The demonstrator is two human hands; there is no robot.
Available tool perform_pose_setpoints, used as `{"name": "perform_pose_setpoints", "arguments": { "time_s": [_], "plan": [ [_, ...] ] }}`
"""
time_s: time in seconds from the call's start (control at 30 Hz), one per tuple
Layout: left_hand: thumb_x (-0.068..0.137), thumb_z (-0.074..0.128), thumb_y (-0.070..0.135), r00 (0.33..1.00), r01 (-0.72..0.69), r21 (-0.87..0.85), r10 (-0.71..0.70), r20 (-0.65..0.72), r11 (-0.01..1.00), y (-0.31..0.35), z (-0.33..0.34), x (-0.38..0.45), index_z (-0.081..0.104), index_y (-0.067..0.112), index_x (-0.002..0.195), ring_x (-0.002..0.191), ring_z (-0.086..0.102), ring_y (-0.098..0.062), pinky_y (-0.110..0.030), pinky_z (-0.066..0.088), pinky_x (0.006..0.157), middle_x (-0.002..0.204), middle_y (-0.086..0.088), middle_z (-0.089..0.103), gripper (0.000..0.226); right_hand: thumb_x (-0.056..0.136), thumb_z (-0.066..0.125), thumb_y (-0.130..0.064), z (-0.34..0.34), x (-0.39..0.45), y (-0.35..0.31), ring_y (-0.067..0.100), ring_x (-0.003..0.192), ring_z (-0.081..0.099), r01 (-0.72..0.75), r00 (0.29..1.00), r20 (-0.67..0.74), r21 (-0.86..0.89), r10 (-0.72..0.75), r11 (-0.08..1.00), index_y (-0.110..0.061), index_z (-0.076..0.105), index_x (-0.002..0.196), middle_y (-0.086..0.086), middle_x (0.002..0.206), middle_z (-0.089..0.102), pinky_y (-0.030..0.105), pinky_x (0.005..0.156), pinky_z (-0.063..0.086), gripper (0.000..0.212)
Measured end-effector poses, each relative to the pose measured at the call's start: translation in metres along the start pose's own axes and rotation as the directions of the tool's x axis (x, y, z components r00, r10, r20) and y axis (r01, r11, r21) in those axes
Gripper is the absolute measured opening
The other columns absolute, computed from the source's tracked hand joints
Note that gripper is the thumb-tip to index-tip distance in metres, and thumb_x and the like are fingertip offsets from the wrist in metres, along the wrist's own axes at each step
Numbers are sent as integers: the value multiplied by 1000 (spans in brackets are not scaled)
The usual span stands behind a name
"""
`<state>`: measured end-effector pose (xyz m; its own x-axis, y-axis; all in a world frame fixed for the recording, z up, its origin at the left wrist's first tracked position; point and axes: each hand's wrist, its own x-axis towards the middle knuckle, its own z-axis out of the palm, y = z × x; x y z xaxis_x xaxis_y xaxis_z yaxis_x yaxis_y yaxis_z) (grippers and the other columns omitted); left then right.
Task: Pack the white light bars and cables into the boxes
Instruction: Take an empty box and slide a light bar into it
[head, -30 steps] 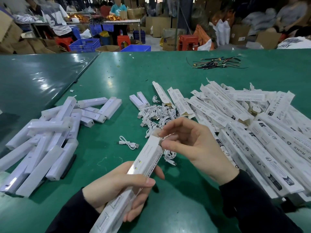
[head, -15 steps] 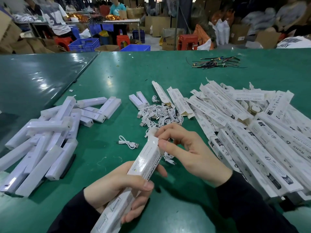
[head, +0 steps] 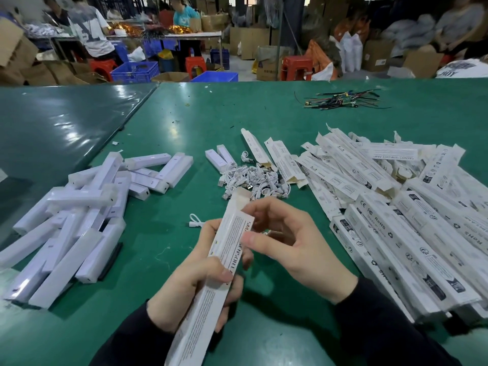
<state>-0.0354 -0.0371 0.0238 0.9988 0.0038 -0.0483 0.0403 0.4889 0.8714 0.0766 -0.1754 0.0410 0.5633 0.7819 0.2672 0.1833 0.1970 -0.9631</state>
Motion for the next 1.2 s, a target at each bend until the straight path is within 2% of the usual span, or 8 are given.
{"name": "perform_pose_setpoints", "arguments": {
  "time_s": [0.1,0.2,0.43,0.57,0.7,0.83,1.0,1.2],
  "plan": [
    [57,71,16,978,-139,128,156,-140,982,-2,3,4,46,25,105,34,39,-18,-24,40,31,58,-17,43,55,80,72,-12,3,1,4,11,80,63,-36,999,-29,-14,35,999,-17,66,93,-6,93,68,32,75,49,16],
    [73,72,15,940,-229,237,277,-197,944,-2,5,4,51,39,105,33,42,-21,-32,46,34,58,-12,50,45,81,72,-1,2,2,5,11,67,63,-64,997,-47,90,68,994,-8,62,100,0,79,68,21,66,50,23],
    [79,66,27,958,-233,280,270,-99,931,-4,5,3,45,51,134,34,53,-29,-35,49,38,73,-23,61,64,86,69,-7,0,5,5,15,62,64,-123,968,-195,195,161,973,-10,62,96,1,78,68,23,58,50,12],
    [86,64,26,976,-201,288,217,-25,936,-6,7,1,30,67,134,39,59,-33,-35,51,39,82,-27,65,72,89,65,-11,1,5,6,11,58,59,-208,962,-118,266,246,941,-14,67,93,3,73,68,20,55,49,6],
    [83,67,28,980,-168,295,191,-48,941,-7,9,1,42,51,114,42,60,-36,-40,51,38,84,-23,65,45,93,61,-6,4,5,7,9,51,53,-268,946,-99,291,308,918,-15,68,73,4,63,64,17,53,47,23],
    [84,66,29,987,-135,291,154,-45,947,-8,8,1,44,37,108,44,60,-36,-38,51,38,83,-22,63,33,94,59,-9,3,5,6,8,48,52,-350,922,-48,317,383,881,-13,64,75,-4,53,61,17,52,46,19],
    [85,66,30,989,-129,311,146,-34,942,-8,6,0,44,32,109,41,59,-34,-36,50,38,81,-23,62,32,91,63,-10,1,5,6,13,52,56,-404,907,15,319,422,857,-14,63,88,3,69,67,22,53,45,5],
    [82,66,31,988,-117,337,142,-52,934,-11,5,2,46,30,111,37,56,-28,-27,46,36,78,-25,62,35,86,63,-3,0,6,6,13,59,54,-385,909,-39,302,415,872,-12,70,96,5,74,67,20,52,46,15]
  ]
}}
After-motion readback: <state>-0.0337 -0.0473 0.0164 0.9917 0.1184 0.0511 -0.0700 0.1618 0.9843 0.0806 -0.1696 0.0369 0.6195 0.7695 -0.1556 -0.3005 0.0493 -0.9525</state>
